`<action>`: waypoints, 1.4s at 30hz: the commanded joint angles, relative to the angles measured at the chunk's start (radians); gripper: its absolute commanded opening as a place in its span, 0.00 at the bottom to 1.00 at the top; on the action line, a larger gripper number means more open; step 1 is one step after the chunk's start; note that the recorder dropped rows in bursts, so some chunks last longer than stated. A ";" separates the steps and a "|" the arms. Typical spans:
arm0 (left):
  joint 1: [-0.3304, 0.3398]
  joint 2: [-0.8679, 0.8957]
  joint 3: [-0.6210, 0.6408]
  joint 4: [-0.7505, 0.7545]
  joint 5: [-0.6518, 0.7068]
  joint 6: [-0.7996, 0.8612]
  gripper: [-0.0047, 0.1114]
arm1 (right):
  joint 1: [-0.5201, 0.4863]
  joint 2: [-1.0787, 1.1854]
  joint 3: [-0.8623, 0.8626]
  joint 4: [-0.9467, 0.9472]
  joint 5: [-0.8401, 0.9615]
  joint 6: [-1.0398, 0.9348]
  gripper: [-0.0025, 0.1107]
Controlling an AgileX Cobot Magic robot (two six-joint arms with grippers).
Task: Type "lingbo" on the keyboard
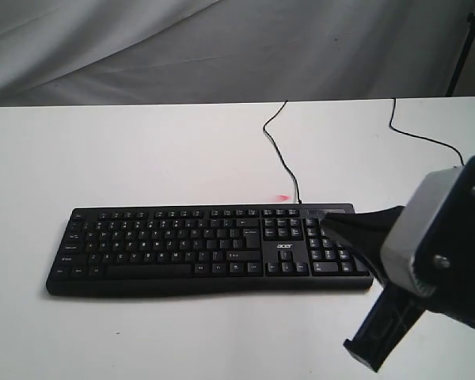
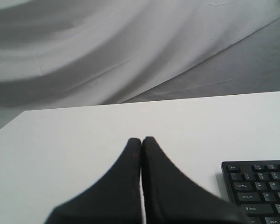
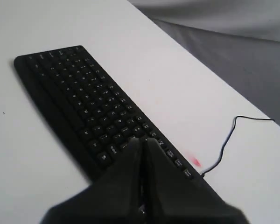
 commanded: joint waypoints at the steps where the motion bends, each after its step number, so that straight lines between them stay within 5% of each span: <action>1: -0.004 0.003 0.005 -0.001 -0.004 -0.003 0.05 | 0.002 -0.069 0.015 0.004 0.006 0.002 0.02; 12: -0.004 0.003 0.005 -0.001 -0.004 -0.003 0.05 | 0.002 -0.088 0.015 0.029 0.010 0.002 0.02; 22: -0.004 0.003 0.005 -0.001 -0.004 -0.003 0.05 | 0.000 -0.356 0.017 0.029 0.179 0.004 0.02; 34: -0.004 0.003 0.005 -0.001 -0.004 -0.003 0.05 | -0.364 -0.882 0.249 0.029 0.302 0.004 0.02; 42: -0.004 0.003 0.005 -0.001 -0.004 -0.003 0.05 | -0.397 -0.950 0.249 0.029 0.367 0.004 0.02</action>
